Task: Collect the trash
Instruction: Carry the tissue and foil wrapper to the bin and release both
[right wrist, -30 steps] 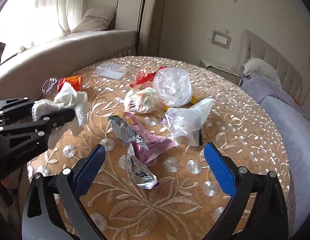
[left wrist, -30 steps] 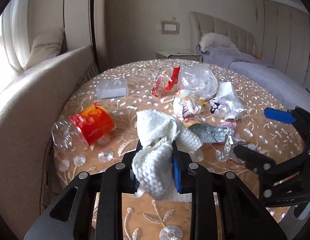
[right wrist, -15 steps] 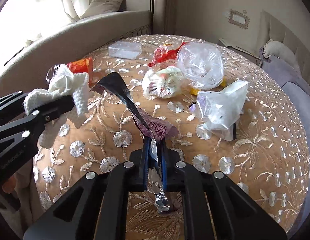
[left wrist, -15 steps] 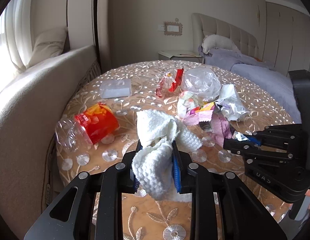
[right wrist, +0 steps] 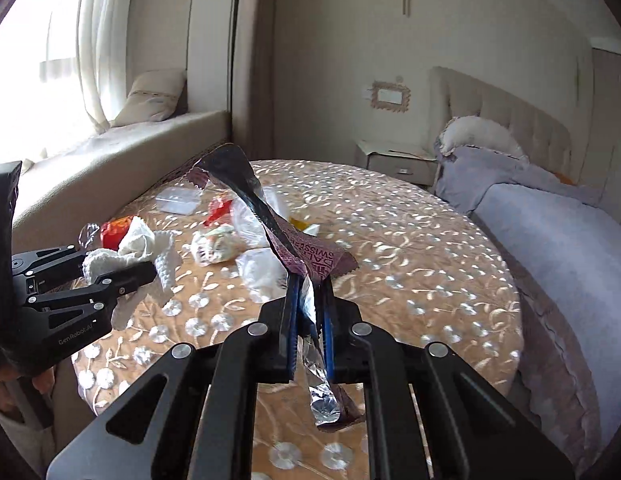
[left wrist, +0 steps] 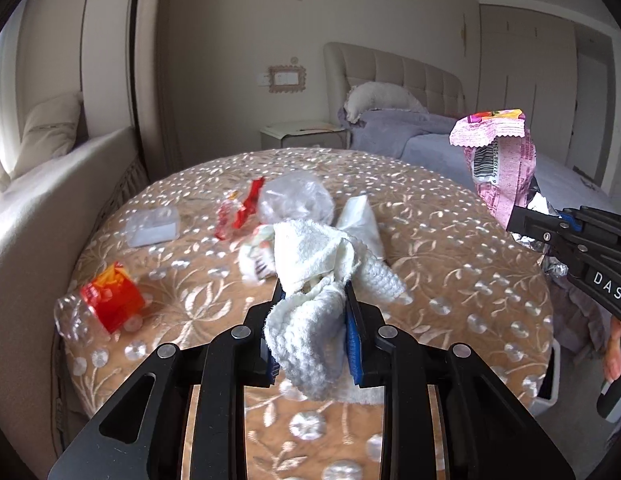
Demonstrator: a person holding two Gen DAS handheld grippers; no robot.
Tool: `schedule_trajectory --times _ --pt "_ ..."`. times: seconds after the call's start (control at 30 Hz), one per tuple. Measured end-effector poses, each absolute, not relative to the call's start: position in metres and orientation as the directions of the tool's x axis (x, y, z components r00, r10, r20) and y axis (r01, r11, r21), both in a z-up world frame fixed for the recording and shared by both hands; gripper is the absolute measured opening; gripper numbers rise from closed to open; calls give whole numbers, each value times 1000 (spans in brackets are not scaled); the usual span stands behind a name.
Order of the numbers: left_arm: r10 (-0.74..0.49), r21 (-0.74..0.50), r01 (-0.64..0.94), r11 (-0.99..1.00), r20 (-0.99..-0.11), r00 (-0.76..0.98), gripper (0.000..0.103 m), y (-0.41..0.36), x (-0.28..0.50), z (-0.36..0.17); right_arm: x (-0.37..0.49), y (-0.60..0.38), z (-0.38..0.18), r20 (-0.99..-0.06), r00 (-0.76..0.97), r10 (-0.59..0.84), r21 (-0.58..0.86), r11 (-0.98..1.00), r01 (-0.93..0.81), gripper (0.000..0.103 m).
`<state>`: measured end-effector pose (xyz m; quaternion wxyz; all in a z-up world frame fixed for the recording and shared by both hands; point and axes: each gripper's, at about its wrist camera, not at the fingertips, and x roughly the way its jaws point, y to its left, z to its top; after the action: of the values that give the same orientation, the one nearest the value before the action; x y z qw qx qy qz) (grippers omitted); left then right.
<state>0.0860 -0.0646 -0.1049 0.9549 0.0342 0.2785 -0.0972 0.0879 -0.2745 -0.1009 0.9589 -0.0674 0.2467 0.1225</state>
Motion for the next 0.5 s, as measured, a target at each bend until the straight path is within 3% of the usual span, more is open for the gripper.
schedule_trajectory --times 0.5 --pt "-391 77 516 853 -561 730 25 -235 73 -111 39 -403 -110 -468 884 -13 -44 999 -9 11"
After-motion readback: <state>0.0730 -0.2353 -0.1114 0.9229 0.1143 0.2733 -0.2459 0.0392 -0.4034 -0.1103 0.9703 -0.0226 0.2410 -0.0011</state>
